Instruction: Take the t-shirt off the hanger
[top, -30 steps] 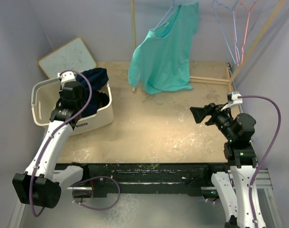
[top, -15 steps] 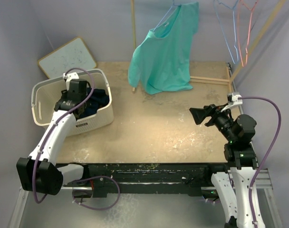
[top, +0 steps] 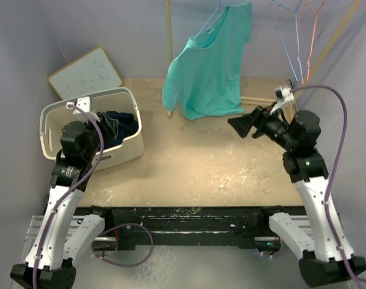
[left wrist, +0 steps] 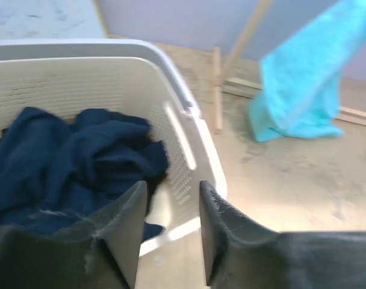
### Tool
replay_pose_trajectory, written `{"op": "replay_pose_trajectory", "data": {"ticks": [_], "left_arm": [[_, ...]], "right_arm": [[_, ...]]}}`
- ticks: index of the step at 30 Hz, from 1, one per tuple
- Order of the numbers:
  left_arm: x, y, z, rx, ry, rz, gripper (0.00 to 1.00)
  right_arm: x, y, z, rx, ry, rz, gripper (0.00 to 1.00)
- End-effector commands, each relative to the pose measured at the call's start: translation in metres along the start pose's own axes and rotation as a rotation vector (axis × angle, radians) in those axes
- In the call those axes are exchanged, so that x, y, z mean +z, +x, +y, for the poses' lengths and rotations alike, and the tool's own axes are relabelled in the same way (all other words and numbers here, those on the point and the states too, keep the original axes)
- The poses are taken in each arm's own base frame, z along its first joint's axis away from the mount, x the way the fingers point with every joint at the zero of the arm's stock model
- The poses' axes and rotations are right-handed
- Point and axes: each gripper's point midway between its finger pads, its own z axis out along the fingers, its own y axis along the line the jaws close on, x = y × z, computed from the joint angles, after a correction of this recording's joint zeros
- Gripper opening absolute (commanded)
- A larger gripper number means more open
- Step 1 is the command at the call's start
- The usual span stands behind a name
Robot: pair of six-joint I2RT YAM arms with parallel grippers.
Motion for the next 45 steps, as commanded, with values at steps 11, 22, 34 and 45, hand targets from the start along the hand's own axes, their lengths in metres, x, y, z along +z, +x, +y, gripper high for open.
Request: {"op": "replay_pose_trajectory", "data": {"ticks": [11, 22, 34, 45], "left_arm": [[-0.049, -0.022, -0.08, 0.065, 0.501, -0.137, 0.1], [-0.054, -0.026, -0.079, 0.072, 0.495, -0.148, 0.13], [-0.052, -0.025, -0.078, 0.063, 0.491, -0.14, 0.13], [-0.05, -0.023, -0.079, 0.057, 0.493, -0.131, 0.14]], "right_arm": [[0.16, -0.186, 0.049, -0.117, 0.234, -0.215, 0.85], [0.246, -0.199, 0.021, -0.058, 0.305, -0.27, 0.8], [0.232, -0.183, -0.012, -0.127, 0.443, -0.228, 0.69], [0.187, -0.213, -0.039, -0.178, 0.507, -0.284, 0.57]]}}
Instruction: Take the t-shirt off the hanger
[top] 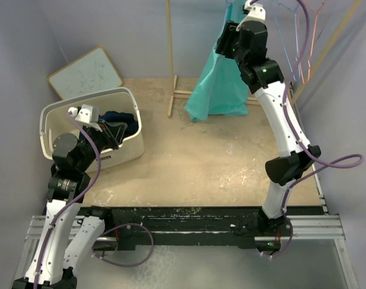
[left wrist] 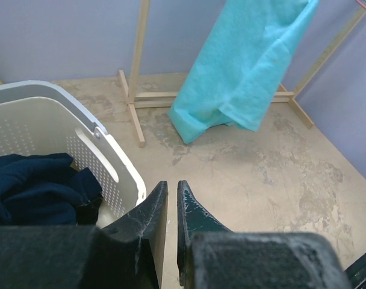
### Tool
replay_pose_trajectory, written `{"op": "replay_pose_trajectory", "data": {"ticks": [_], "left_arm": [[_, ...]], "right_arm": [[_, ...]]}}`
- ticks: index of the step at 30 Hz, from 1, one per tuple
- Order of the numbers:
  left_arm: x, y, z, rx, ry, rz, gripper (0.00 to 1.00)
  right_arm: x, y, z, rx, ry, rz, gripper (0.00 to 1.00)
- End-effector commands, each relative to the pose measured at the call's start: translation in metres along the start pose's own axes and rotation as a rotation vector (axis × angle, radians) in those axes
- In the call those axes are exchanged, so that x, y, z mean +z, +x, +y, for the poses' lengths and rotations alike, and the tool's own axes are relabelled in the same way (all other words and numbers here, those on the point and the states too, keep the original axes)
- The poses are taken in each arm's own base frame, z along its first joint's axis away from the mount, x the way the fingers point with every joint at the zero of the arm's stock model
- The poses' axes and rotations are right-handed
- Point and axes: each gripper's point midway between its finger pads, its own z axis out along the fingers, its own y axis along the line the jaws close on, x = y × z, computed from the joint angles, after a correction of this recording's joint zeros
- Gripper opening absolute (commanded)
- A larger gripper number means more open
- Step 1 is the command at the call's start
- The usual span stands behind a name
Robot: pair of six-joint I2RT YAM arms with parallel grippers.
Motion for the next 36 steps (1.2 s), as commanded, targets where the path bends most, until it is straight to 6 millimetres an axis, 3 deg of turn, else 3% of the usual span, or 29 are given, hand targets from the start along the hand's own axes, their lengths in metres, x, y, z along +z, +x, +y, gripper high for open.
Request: {"op": "replay_pose_trajectory", "data": {"ticks": [1, 9, 14, 18, 30, 36], "left_arm": [[0.002, -0.013, -0.005, 0.016, 0.03, -0.046, 0.14], [0.002, -0.012, -0.004, 0.012, 0.024, -0.041, 0.14], [0.003, -0.011, -0.003, 0.009, 0.022, -0.037, 0.15], [0.004, -0.011, -0.003, 0.007, 0.022, -0.034, 0.15], [0.005, -0.01, -0.006, 0.007, 0.043, -0.027, 0.16], [0.004, -0.01, -0.007, 0.006, 0.047, -0.027, 0.16]], "right_arm": [[-0.01, -0.038, -0.017, 0.004, -0.017, -0.092, 0.56], [0.006, -0.035, -0.017, 0.016, -0.078, -0.066, 0.47], [0.011, -0.031, -0.02, 0.016, -0.073, -0.051, 0.28], [0.009, -0.035, -0.025, 0.014, -0.049, -0.068, 0.01], [-0.018, -0.066, -0.049, -0.054, 0.027, -0.149, 0.0], [-0.021, -0.078, -0.038, -0.093, -0.061, -0.17, 0.0]]}}
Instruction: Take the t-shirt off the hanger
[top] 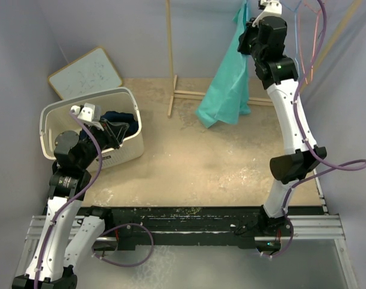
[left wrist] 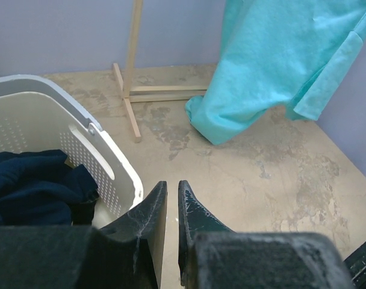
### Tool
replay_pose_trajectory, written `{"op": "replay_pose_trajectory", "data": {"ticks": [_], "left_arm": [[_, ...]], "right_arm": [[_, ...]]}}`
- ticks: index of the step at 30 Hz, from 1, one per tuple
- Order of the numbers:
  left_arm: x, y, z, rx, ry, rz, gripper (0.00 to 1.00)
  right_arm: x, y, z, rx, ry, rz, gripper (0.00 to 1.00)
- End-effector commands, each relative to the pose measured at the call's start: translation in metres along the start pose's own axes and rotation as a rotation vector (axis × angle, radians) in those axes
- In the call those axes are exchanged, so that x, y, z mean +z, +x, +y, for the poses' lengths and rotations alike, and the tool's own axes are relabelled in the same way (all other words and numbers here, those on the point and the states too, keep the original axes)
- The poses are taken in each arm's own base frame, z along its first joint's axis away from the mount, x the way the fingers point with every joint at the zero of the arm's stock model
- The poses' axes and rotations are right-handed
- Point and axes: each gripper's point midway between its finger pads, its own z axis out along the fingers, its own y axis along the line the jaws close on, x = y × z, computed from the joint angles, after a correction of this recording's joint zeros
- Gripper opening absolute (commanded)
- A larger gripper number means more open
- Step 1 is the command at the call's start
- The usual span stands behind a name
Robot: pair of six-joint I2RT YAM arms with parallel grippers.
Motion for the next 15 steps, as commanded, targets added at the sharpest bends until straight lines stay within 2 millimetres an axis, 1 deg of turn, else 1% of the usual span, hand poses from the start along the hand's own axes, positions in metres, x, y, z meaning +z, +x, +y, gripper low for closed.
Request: {"op": "replay_pose_trajectory", "data": {"ticks": [1, 4, 6, 8, 9, 13, 15], "left_arm": [[0.0, -0.016, -0.007, 0.014, 0.029, -0.052, 0.16], [-0.001, -0.016, -0.007, 0.017, 0.032, -0.055, 0.16], [-0.001, -0.017, -0.009, 0.018, 0.042, -0.055, 0.17], [-0.001, -0.017, -0.012, 0.021, 0.058, -0.056, 0.25], [-0.001, -0.017, -0.013, 0.022, 0.068, -0.057, 0.3], [0.0, -0.018, -0.022, 0.017, 0.119, -0.06, 0.63], [0.002, -0.018, -0.024, 0.004, 0.135, -0.053, 0.81]], "right_arm": [[-0.025, -0.059, 0.012, -0.04, -0.083, -0.156, 0.0], [-0.032, -0.073, 0.022, -0.09, -0.143, -0.188, 0.0], [-0.038, -0.082, 0.025, -0.109, -0.161, -0.212, 0.0], [-0.044, -0.088, 0.028, -0.119, -0.181, -0.23, 0.0], [-0.047, -0.09, 0.029, -0.12, -0.187, -0.236, 0.0], [-0.06, -0.098, 0.033, -0.11, -0.214, -0.26, 0.0], [-0.065, -0.097, 0.035, -0.098, -0.228, -0.248, 0.0]]}}
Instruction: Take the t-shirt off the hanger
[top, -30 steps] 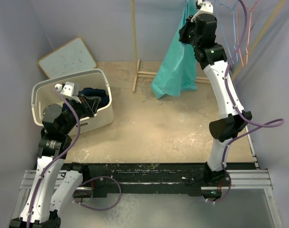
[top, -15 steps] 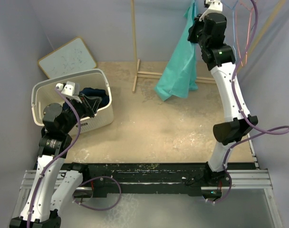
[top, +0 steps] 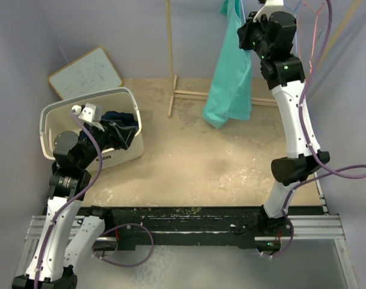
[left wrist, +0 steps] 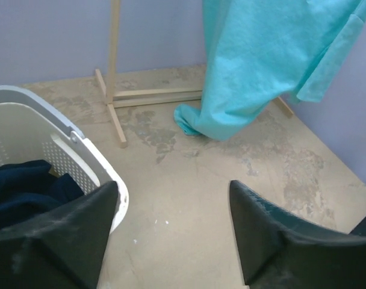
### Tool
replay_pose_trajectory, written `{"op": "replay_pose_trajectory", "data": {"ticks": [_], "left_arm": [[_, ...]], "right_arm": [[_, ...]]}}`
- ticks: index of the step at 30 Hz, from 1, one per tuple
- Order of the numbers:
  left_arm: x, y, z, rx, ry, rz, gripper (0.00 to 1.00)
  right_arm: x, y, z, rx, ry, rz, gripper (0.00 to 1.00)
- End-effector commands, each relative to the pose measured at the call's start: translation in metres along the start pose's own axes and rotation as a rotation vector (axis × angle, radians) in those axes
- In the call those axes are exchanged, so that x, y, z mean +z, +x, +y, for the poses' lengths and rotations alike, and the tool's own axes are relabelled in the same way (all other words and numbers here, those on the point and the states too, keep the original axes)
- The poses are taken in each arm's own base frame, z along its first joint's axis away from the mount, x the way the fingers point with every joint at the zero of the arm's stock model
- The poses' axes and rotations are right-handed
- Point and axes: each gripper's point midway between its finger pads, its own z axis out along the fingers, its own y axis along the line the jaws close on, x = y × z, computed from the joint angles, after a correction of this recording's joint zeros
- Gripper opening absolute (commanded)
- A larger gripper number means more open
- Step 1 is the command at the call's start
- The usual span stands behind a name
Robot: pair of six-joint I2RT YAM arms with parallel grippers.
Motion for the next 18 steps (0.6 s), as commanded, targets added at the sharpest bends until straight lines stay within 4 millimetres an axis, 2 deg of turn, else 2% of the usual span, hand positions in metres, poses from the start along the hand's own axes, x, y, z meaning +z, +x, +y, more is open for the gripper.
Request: {"op": "replay_pose_trajectory", "data": {"ticks": [1, 6, 13, 15, 18], "left_arm": [[0.004, -0.015, -0.013, 0.0, 0.078, -0.044, 0.87], [0.01, -0.015, -0.015, -0.025, 0.099, -0.029, 1.0], [0.017, -0.026, -0.024, -0.06, 0.156, -0.069, 0.99], [0.019, -0.03, -0.033, -0.053, 0.219, -0.077, 0.99], [0.02, -0.04, -0.063, 0.017, 0.422, -0.081, 0.99]], "right_arm": [[-0.043, -0.069, 0.017, -0.001, -0.077, -0.18, 0.0], [-0.069, -0.058, 0.025, 0.019, -0.125, -0.141, 0.0], [-0.122, -0.035, 0.039, 0.015, -0.221, -0.061, 0.0], [-0.141, -0.02, 0.047, 0.021, -0.273, -0.011, 0.0], [-0.176, 0.017, 0.066, 0.054, -0.405, 0.1, 0.0]]}}
